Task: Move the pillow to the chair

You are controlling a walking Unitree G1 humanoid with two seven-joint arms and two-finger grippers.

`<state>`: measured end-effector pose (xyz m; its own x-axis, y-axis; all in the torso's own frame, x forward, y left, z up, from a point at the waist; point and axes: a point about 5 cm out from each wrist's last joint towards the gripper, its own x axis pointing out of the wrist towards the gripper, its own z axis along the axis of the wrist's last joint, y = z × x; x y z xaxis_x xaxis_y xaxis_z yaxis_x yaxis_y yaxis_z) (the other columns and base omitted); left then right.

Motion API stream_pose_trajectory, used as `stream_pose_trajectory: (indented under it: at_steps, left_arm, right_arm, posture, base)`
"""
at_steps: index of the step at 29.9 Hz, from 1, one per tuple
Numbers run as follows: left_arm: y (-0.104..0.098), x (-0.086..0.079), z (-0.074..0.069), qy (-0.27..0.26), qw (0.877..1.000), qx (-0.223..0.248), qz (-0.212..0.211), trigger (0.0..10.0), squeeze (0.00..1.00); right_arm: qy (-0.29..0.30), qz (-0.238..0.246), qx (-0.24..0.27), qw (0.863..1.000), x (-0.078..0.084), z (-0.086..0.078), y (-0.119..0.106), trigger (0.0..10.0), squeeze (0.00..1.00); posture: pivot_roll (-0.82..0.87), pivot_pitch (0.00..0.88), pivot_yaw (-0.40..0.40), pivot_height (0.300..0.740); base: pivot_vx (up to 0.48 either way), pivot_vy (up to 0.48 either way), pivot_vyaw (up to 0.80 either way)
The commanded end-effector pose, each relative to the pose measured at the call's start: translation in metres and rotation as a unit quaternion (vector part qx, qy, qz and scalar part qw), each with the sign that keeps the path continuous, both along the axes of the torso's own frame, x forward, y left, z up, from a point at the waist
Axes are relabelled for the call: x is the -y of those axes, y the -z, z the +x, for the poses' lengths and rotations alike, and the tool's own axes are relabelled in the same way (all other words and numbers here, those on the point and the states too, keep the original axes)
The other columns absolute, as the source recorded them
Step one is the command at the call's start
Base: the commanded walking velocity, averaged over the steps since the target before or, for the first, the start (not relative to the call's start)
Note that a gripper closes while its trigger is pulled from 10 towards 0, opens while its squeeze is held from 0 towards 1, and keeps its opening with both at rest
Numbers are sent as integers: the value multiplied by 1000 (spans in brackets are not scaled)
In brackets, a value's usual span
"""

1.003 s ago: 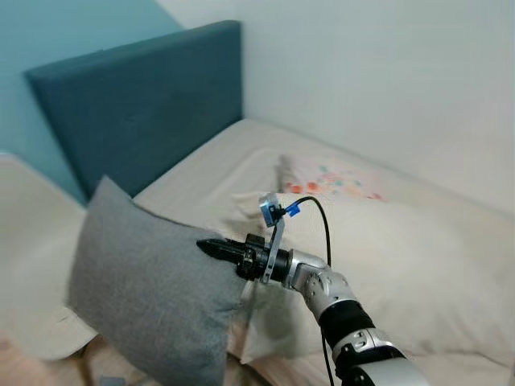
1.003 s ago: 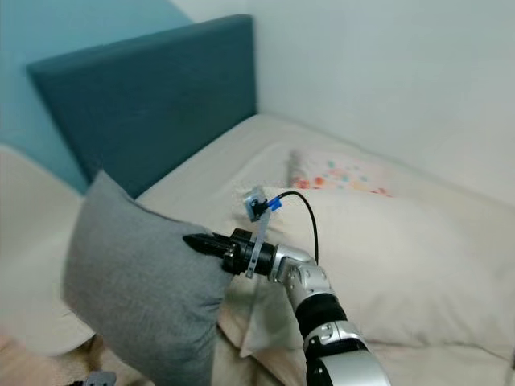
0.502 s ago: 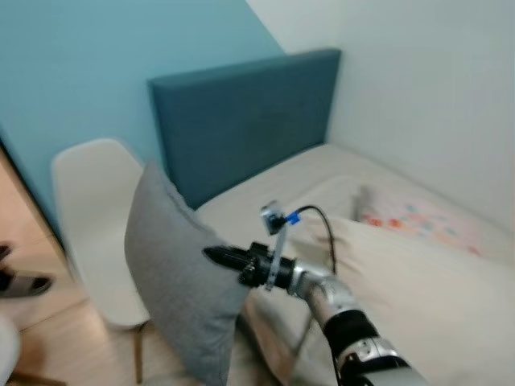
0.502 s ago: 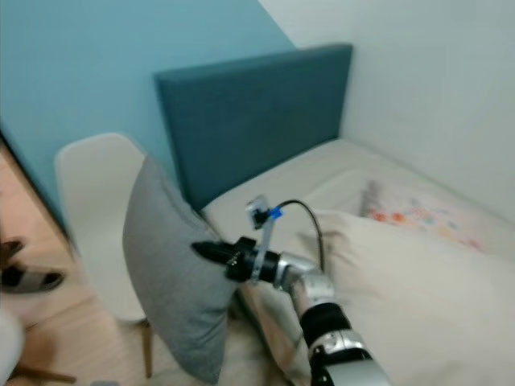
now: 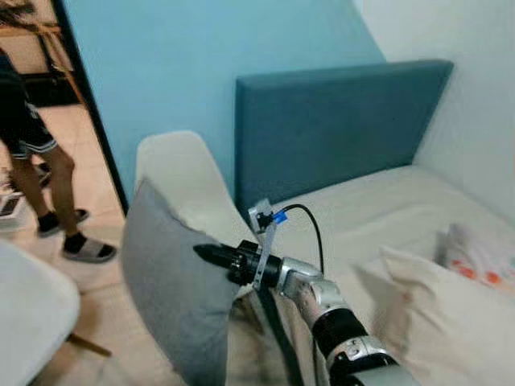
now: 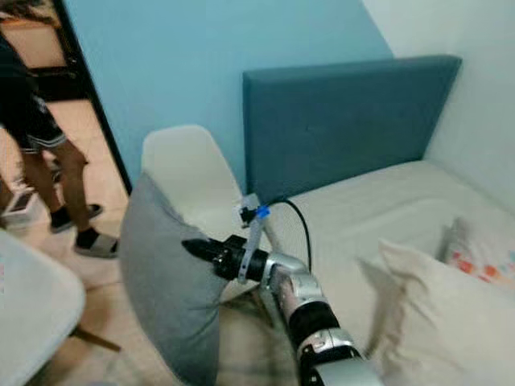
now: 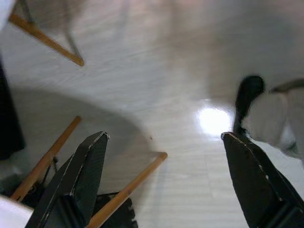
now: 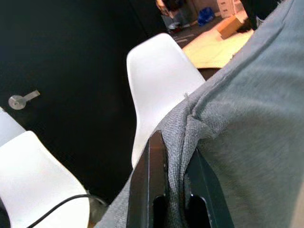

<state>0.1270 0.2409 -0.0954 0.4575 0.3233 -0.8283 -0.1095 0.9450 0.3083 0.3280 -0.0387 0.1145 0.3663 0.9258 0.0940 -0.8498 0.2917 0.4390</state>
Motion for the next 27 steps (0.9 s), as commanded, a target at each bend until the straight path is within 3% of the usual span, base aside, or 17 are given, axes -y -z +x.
stream_pose_trajectory:
  at_steps: [1, 5, 6, 8, 9, 17, 24, 27]
  left_arm:
    - [1, 2, -2, 6, 1000, -5, -2, 10000, 0]
    - [1, 2, -3, 6, 1000, -6, -1, 10000, 0]
    - [2, 2, -3, 7, 1000, -7, -1, 10000, 0]
    - [2, 2, -4, 8, 1000, -7, -1, 10000, 0]
    - [2, 1, -4, 8, 1000, -7, -1, 10000, 0]
    - [2, 0, -7, 4, 1000, -9, -1, 10000, 0]
    - [2, 0, -6, 4, 1000, -8, 0, 10000, 0]
    - [1, -1, -4, 5, 1000, -6, 1, 10000, 0]
  right_arm:
    - [2, 24, 31, 999, -1, 3, -13, 0, 0]
    - [8, 17, 32, 999, -1, 3, -12, 0, 0]
    - [21, 17, 25, 999, 0, 5, -11, 784, 0]
    - [30, 17, 20, 999, 0, 6, -11, 784, 0]
    - [36, 7, 17, 999, 0, 7, -10, 10000, 0]
    - [55, -8, 11, 998, 1, 9, -7, 10000, 0]
    - [81, -33, 7, 996, 5, 13, -5, 10000, 0]
    - [98, -31, 4, 995, 6, 16, -5, 10000, 0]
  posture:
    - [-30, 0, -22, 740]
    - [-30, 0, -21, 740]
    - [-30, 0, -21, 740]
    - [-30, 0, -21, 740]
    - [-32, 0, -20, 740]
    - [-35, 0, -17, 740]
    - [-41, 0, -17, 740]
    - [-40, 0, -17, 740]
  base:
    - [307, 0, 788]
    - [304, 0, 744]
    - [304, 0, 0]
    - [304, 0, 0]
    - [307, 0, 0]
    - [304, 0, 0]
    - [305, 0, -686]
    - [305, 0, 0]
